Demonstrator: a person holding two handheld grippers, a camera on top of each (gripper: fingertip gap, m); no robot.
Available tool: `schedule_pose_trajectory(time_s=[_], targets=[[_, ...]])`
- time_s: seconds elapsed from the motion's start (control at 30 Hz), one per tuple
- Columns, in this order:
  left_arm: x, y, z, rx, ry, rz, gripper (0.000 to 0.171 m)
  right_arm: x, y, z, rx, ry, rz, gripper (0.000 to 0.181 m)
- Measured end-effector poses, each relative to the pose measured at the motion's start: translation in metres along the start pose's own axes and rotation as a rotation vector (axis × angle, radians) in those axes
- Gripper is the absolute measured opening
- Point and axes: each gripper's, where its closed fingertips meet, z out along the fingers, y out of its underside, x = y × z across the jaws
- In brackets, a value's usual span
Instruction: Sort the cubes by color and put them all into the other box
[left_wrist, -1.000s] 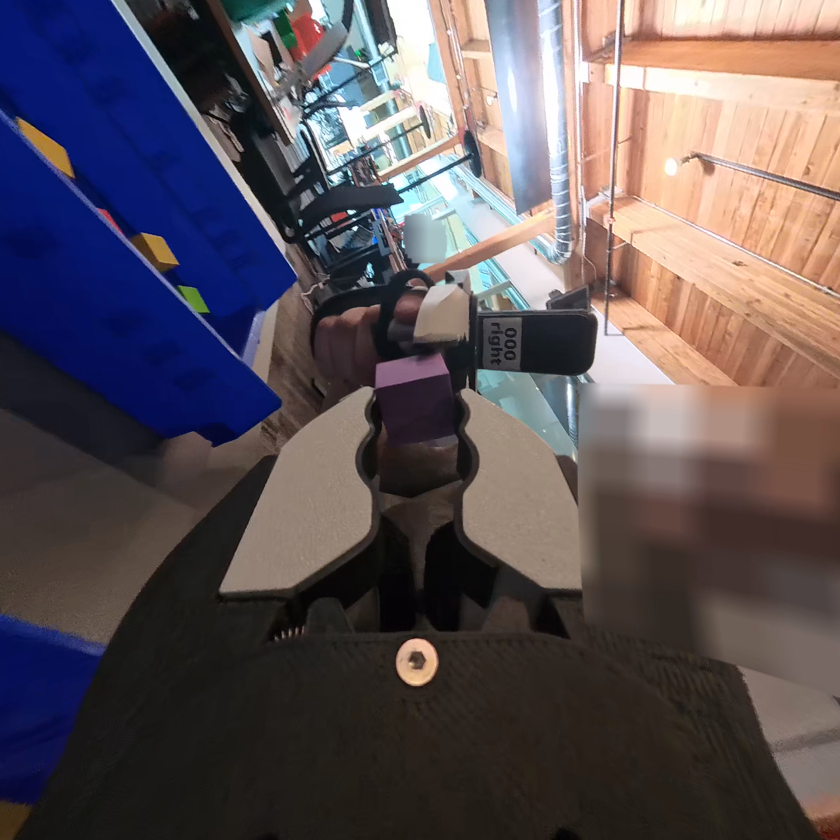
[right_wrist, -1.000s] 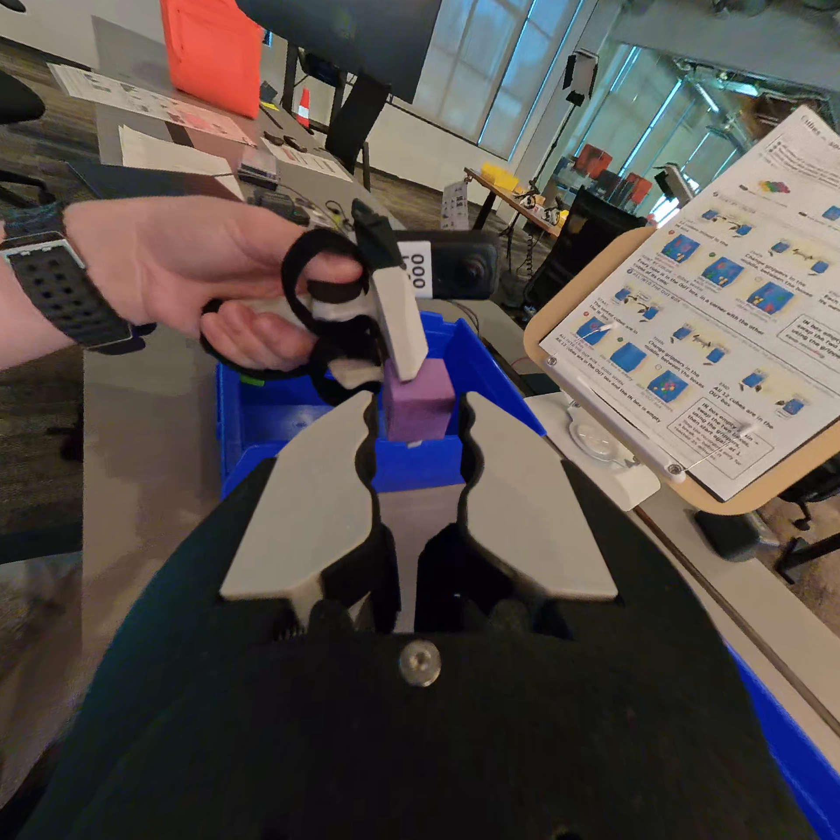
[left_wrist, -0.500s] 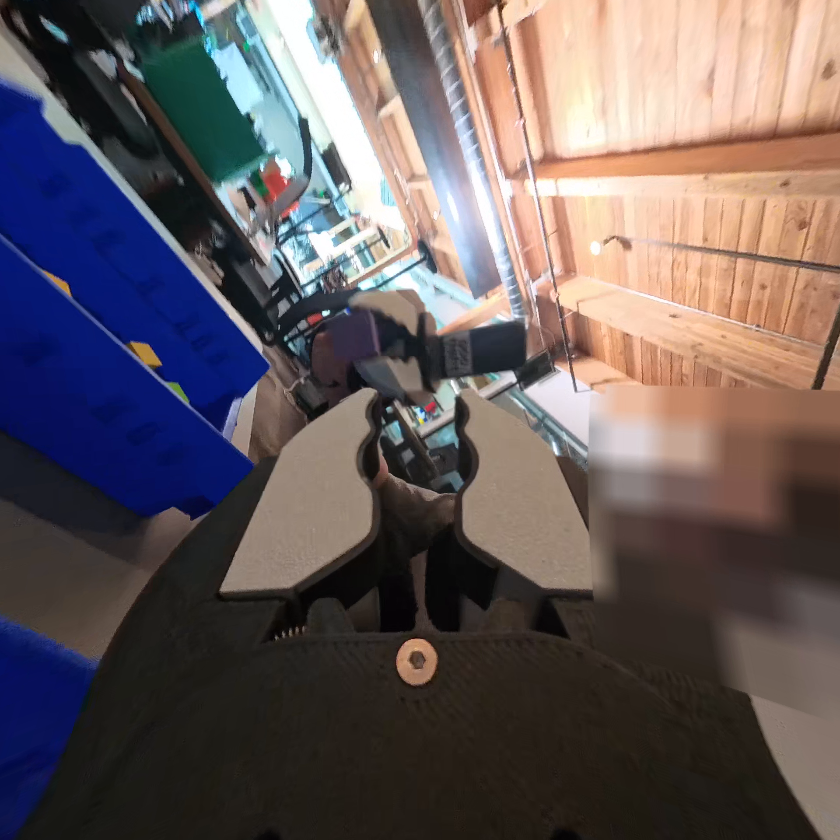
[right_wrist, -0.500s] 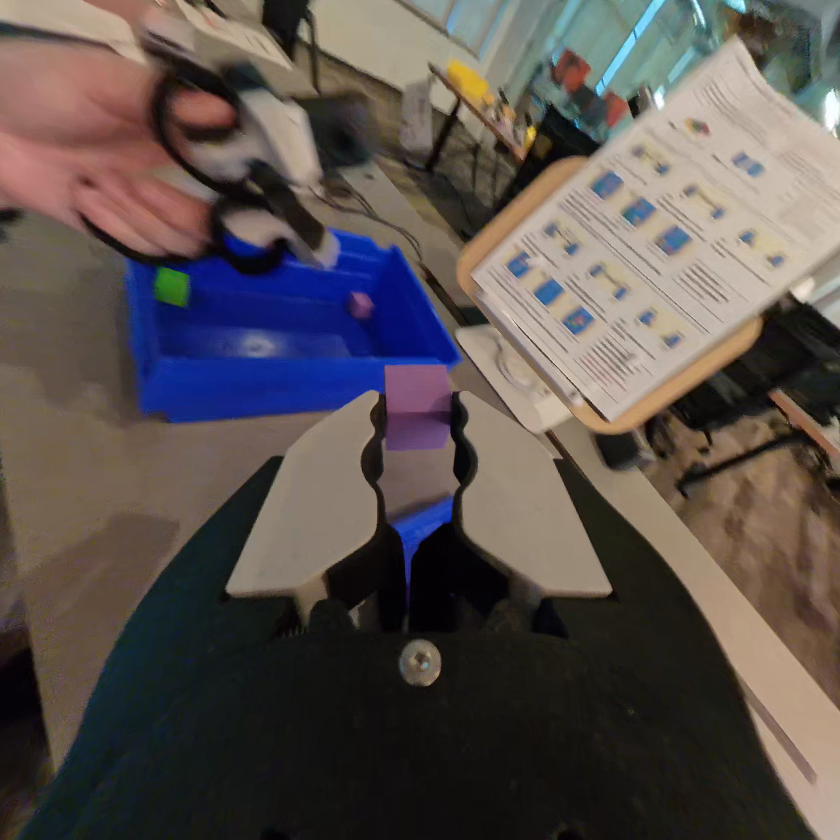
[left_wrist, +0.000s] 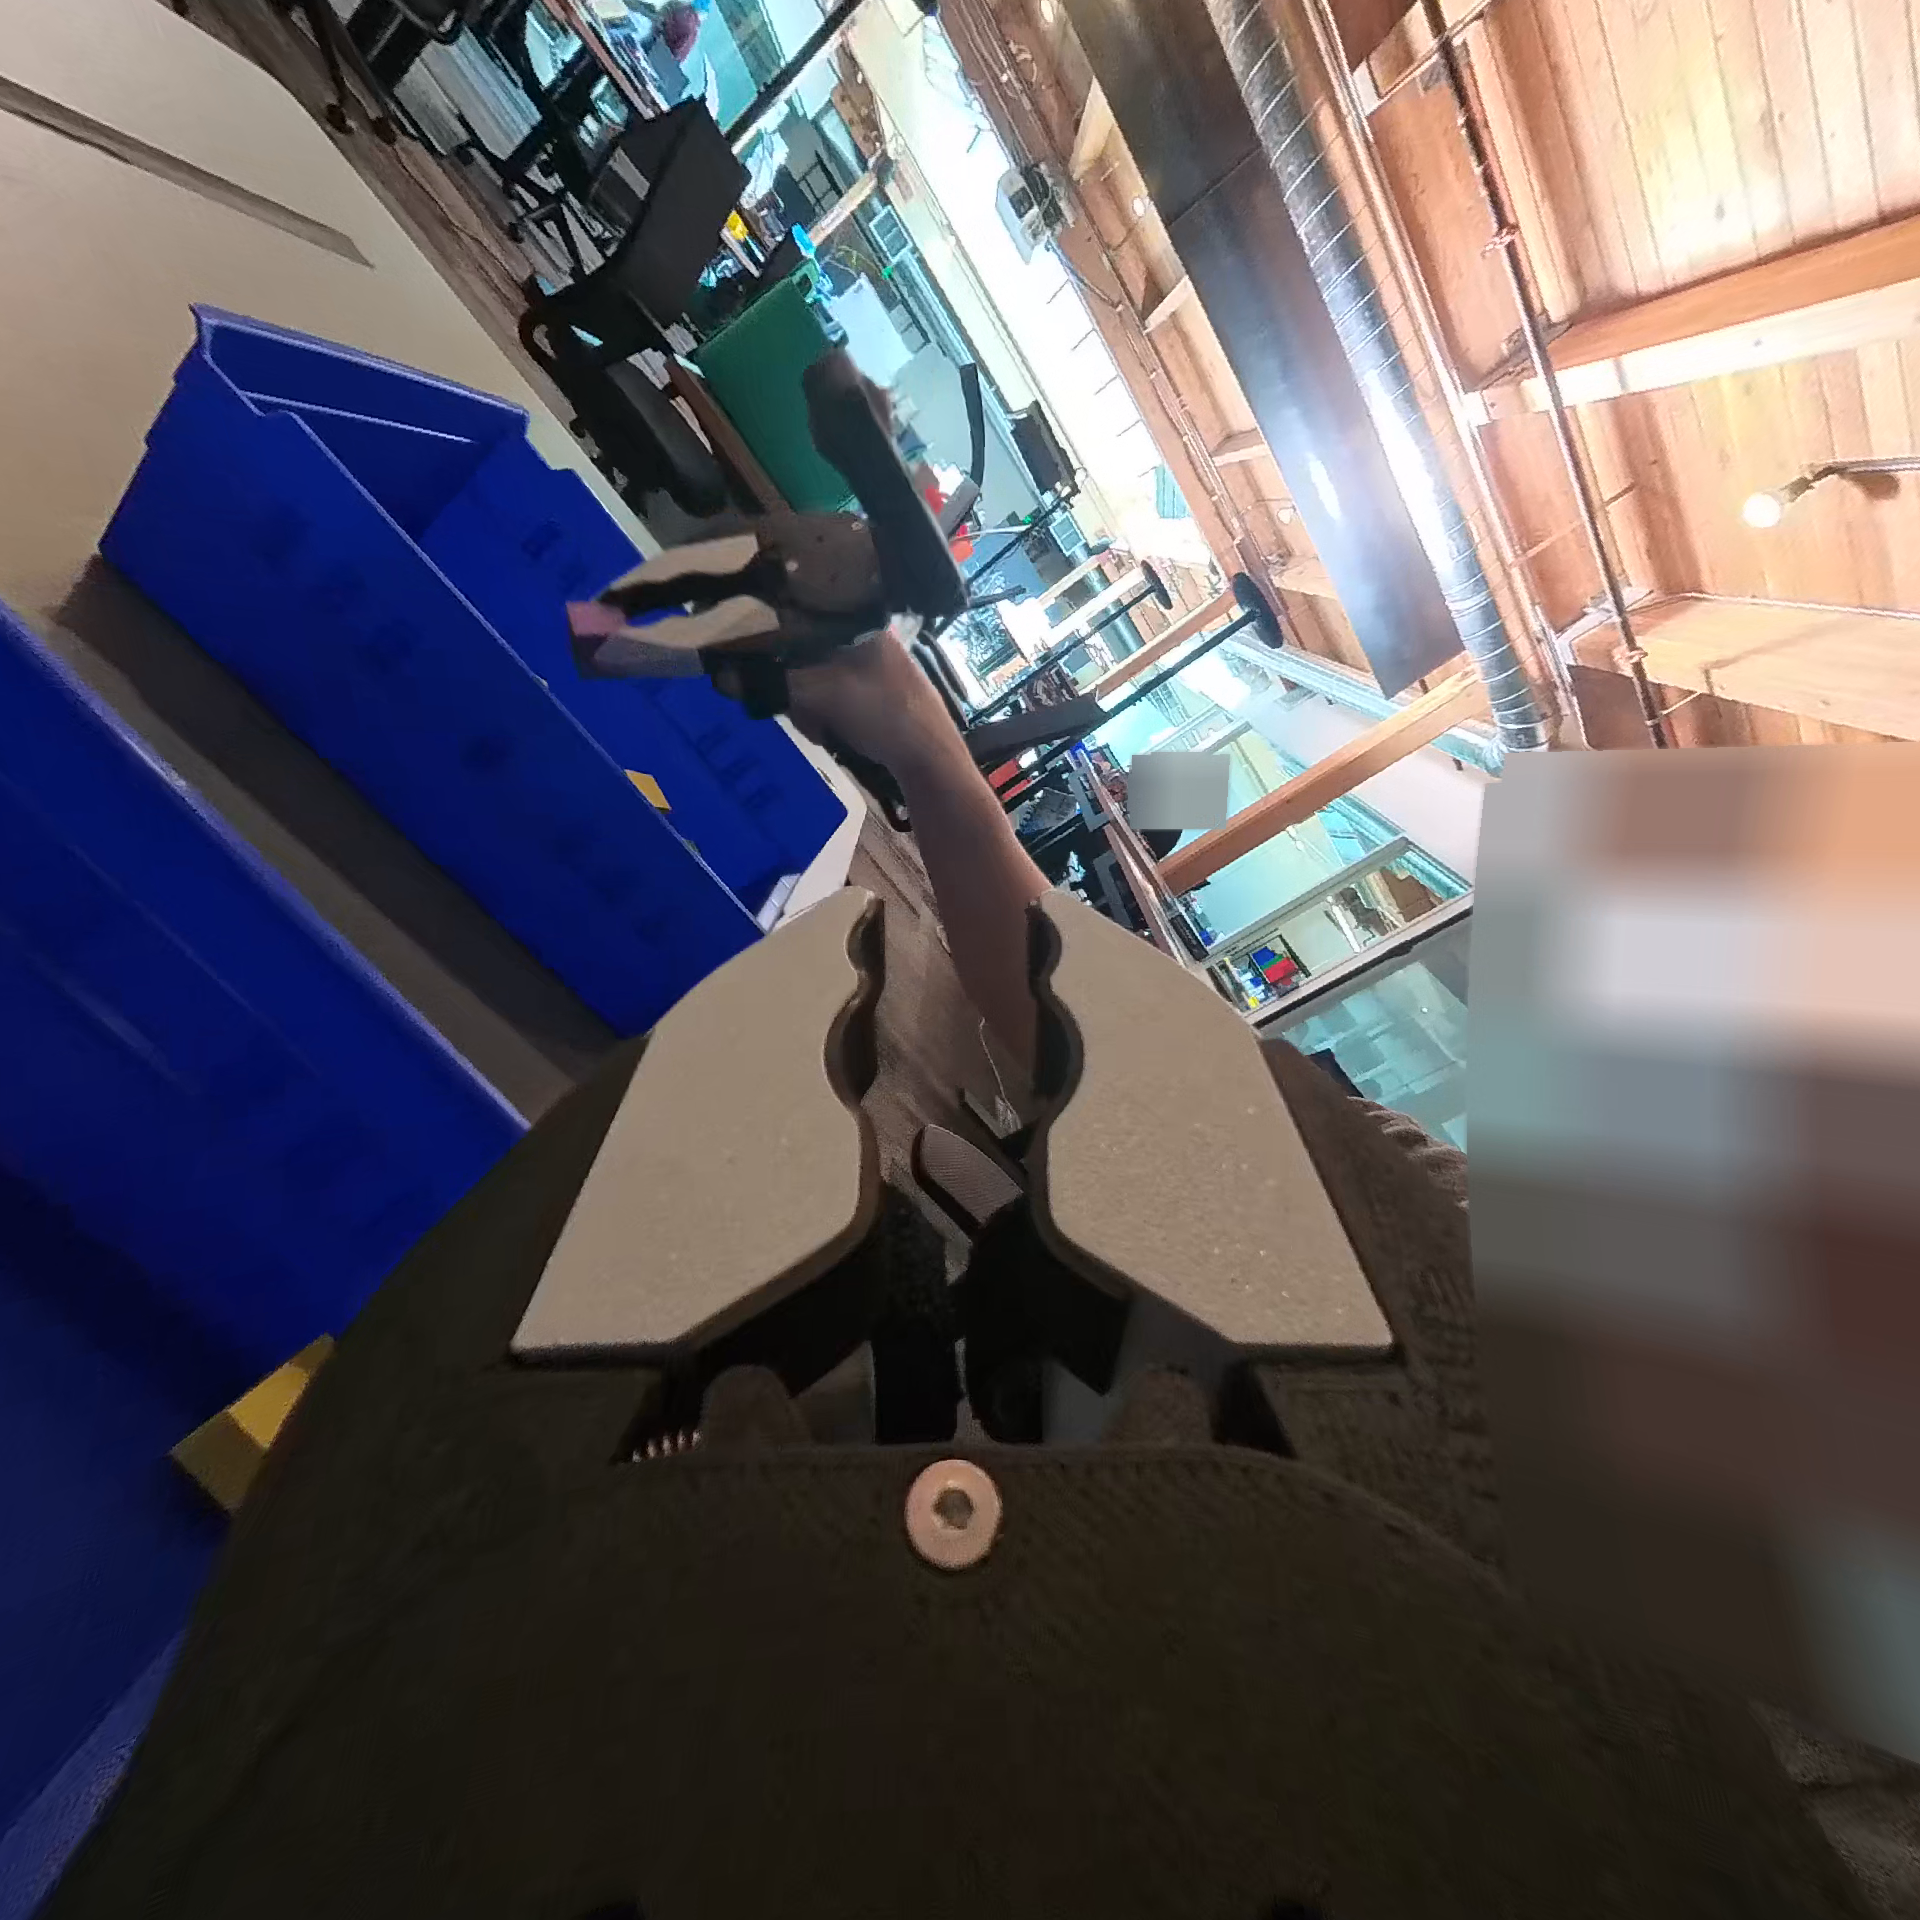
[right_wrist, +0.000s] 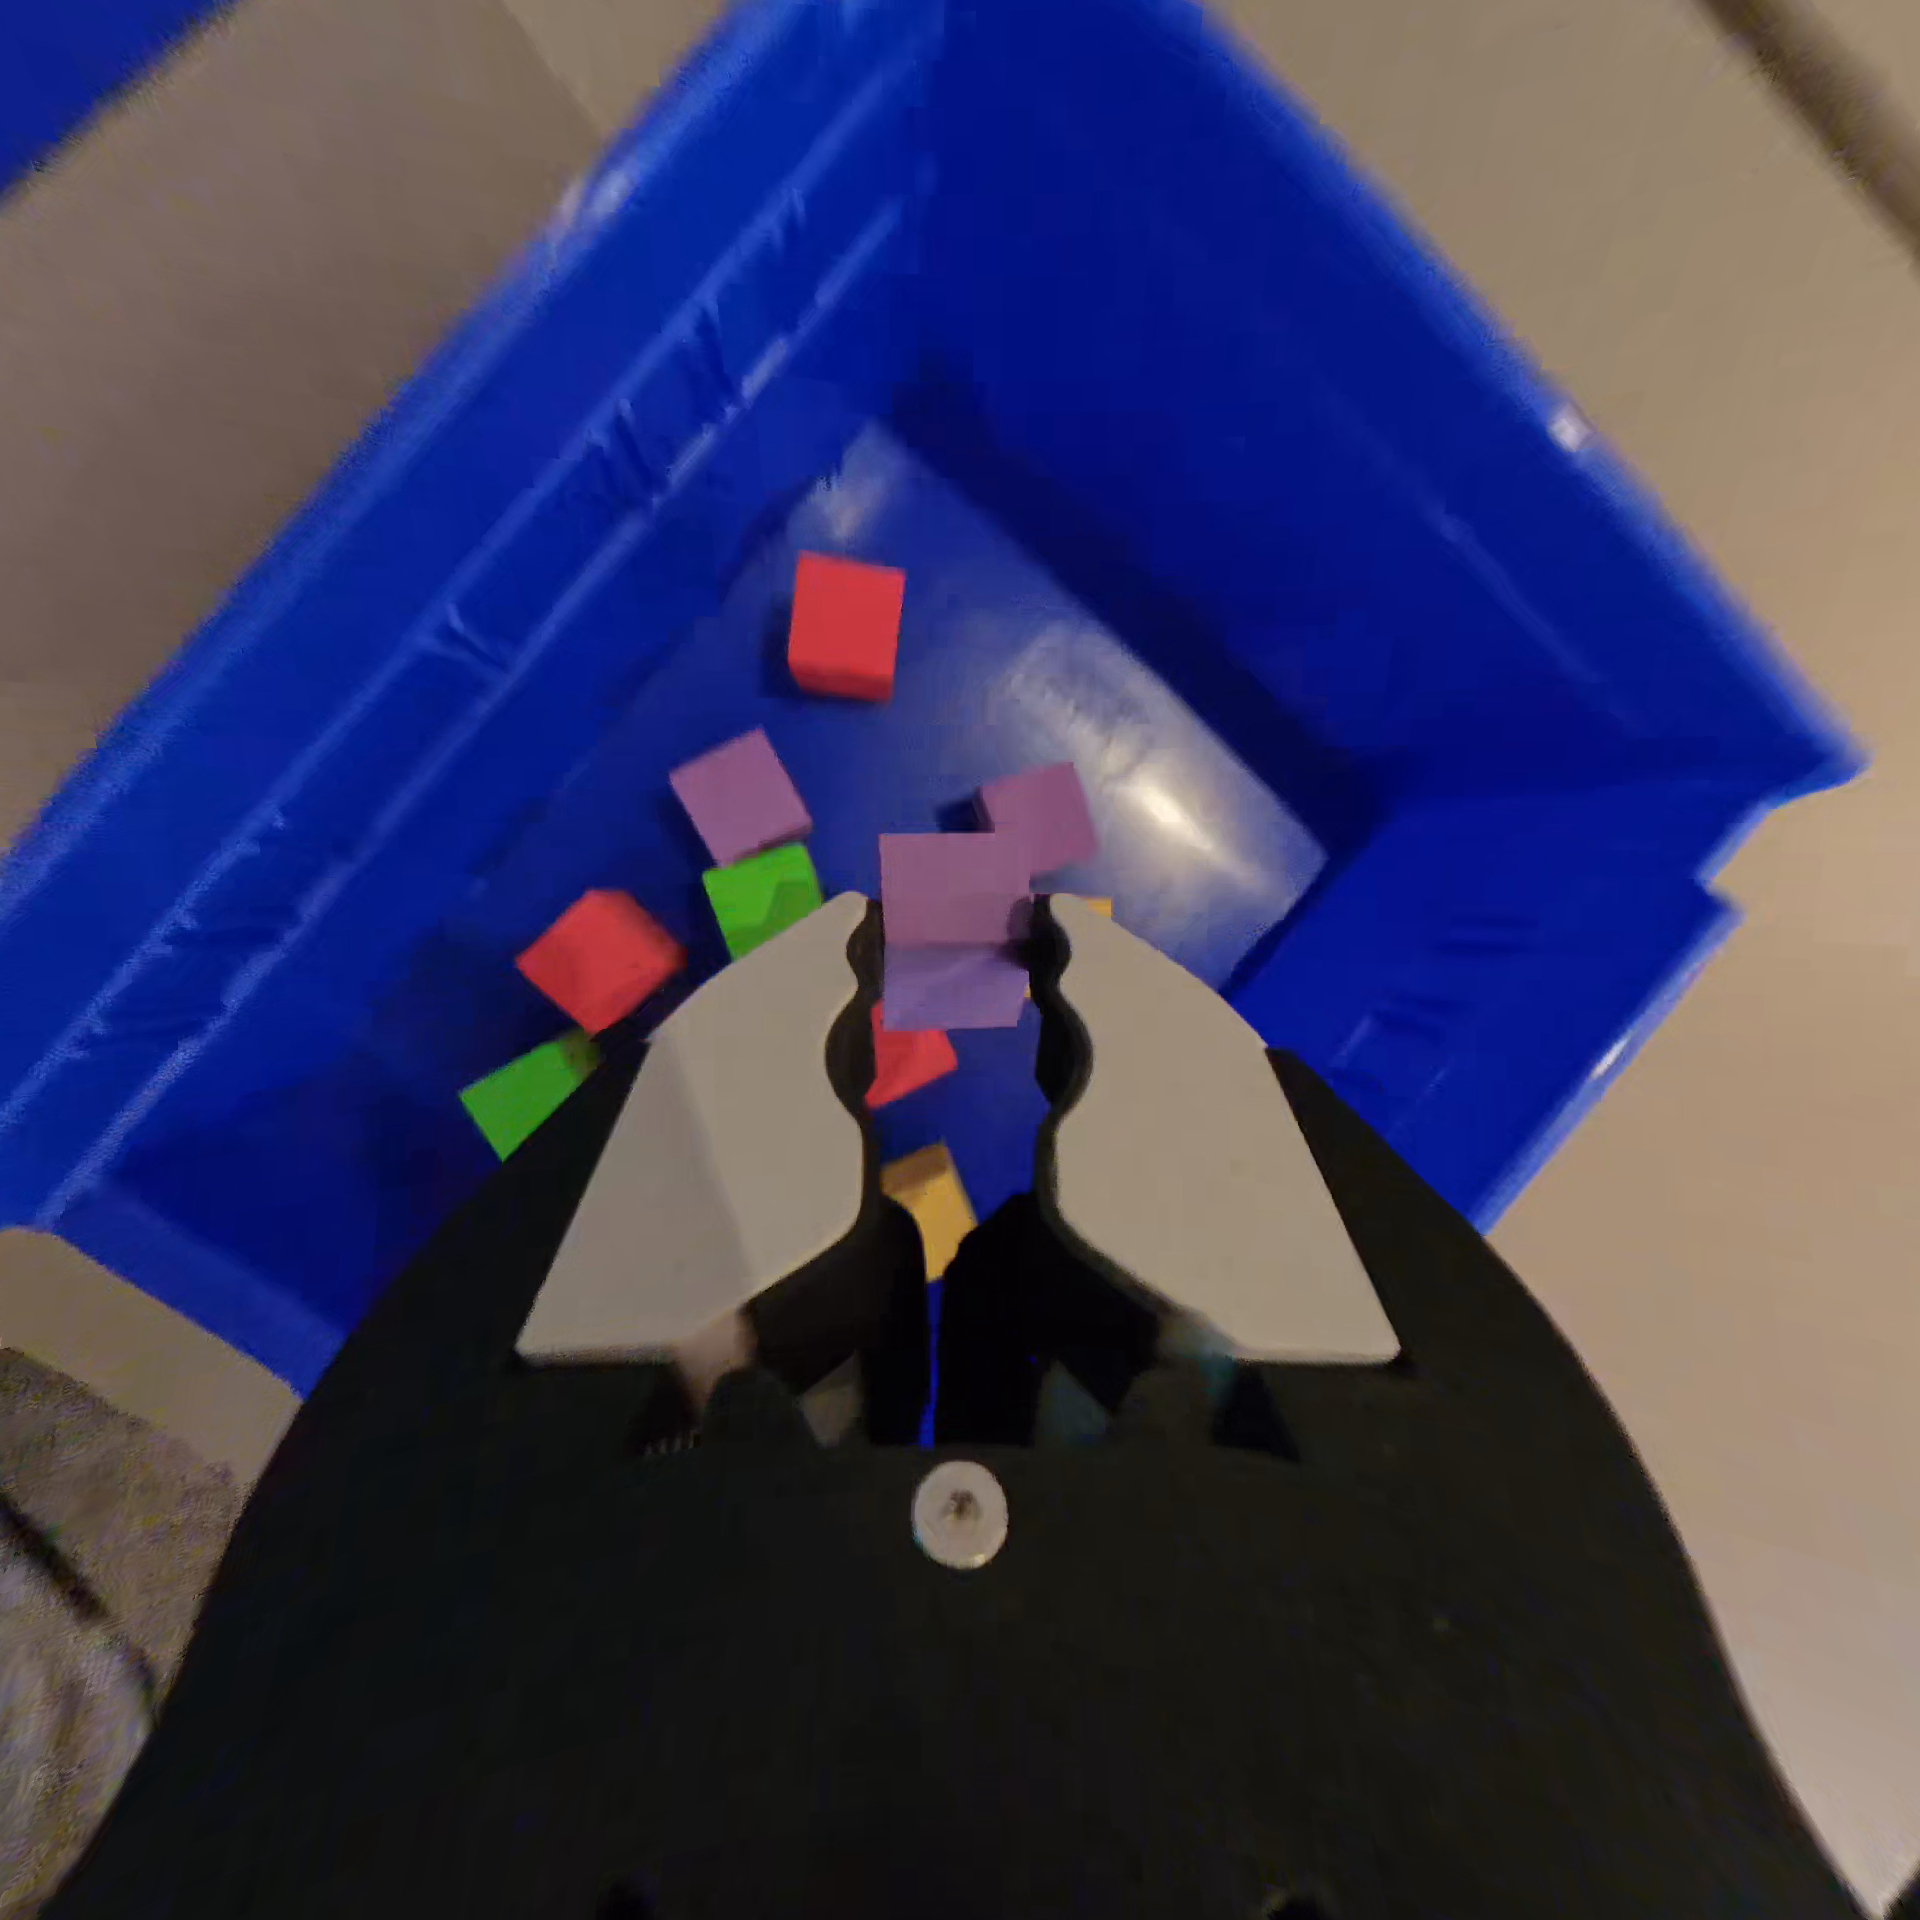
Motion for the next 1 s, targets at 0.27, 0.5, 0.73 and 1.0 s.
schedule_pose_trajectory(time_s=[0.27,0.5,0.73,1.0], targets=[[0.001,-0.004,0.0,-0.01,0.039,-0.004,0.026,-0.017,0.068,-0.011,-0.33,-0.041,-0.053,0.027],[0.004,-0.001,0.004,-0.039,0.047,0.007,0.026,-0.033,0.081,0.003,-0.436,-0.083,-0.114,0.028],[-0.003,0.002,-0.005,-0.054,-0.026,0.014,0.027,-0.037,0.085,0.014,-0.543,-0.121,-0.164,0.028],[-0.025,0.009,-0.015,-0.139,-0.254,0.065,0.036,-0.037,0.092,0.009,-0.649,-0.142,-0.273,0.028]])
